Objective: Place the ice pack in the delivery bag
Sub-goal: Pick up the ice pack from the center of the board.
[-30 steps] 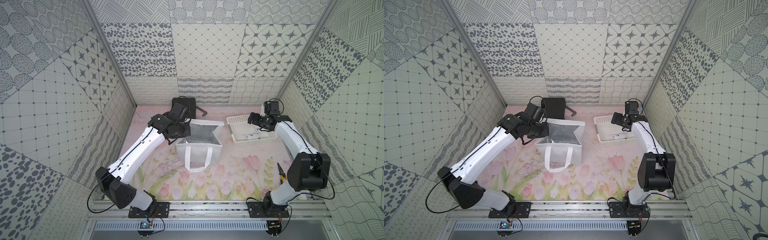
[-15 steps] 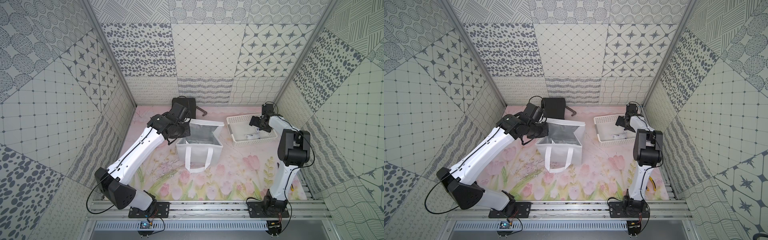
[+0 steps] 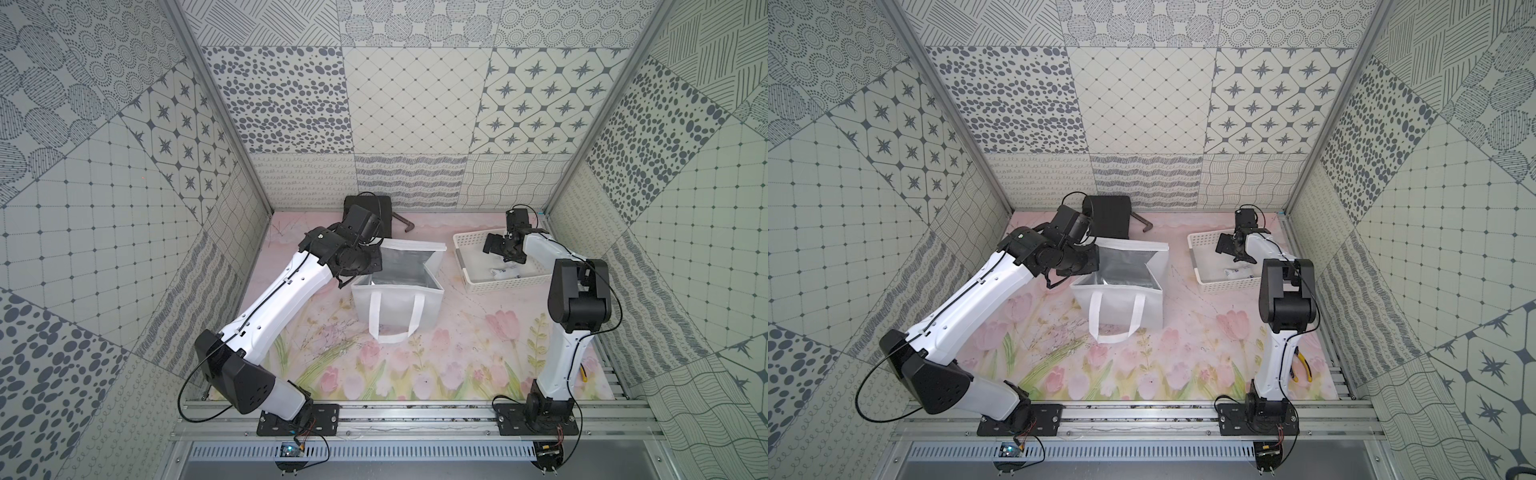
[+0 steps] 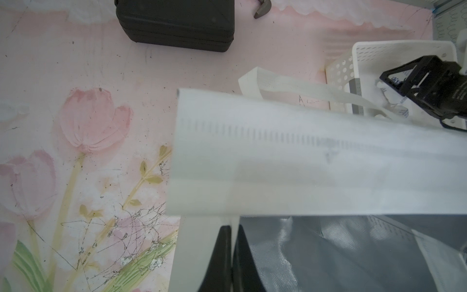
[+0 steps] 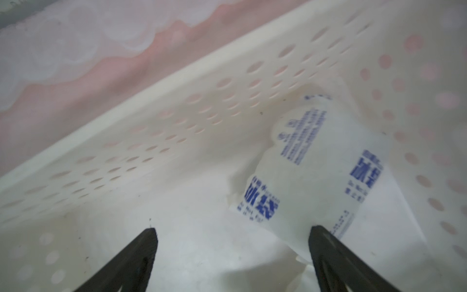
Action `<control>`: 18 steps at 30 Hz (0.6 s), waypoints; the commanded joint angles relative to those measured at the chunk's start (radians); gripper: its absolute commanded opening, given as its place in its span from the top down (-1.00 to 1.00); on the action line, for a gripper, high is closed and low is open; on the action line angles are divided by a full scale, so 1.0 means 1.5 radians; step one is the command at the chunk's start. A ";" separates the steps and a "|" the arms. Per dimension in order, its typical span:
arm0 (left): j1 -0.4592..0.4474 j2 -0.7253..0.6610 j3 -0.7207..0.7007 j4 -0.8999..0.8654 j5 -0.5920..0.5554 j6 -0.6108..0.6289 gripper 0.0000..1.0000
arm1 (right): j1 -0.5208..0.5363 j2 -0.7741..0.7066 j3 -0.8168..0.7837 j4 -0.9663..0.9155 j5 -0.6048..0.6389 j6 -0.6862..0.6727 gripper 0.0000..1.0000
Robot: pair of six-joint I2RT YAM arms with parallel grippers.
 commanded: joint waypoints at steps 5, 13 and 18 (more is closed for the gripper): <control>0.005 0.007 0.011 0.005 -0.010 0.018 1.00 | -0.043 -0.033 0.014 -0.004 0.047 0.041 -0.96; 0.005 0.006 0.011 0.002 -0.006 0.017 1.00 | -0.070 0.005 0.038 -0.018 0.043 0.128 -0.97; 0.006 0.005 0.015 -0.003 -0.010 0.020 1.00 | -0.094 0.058 0.075 -0.035 0.016 0.181 -0.97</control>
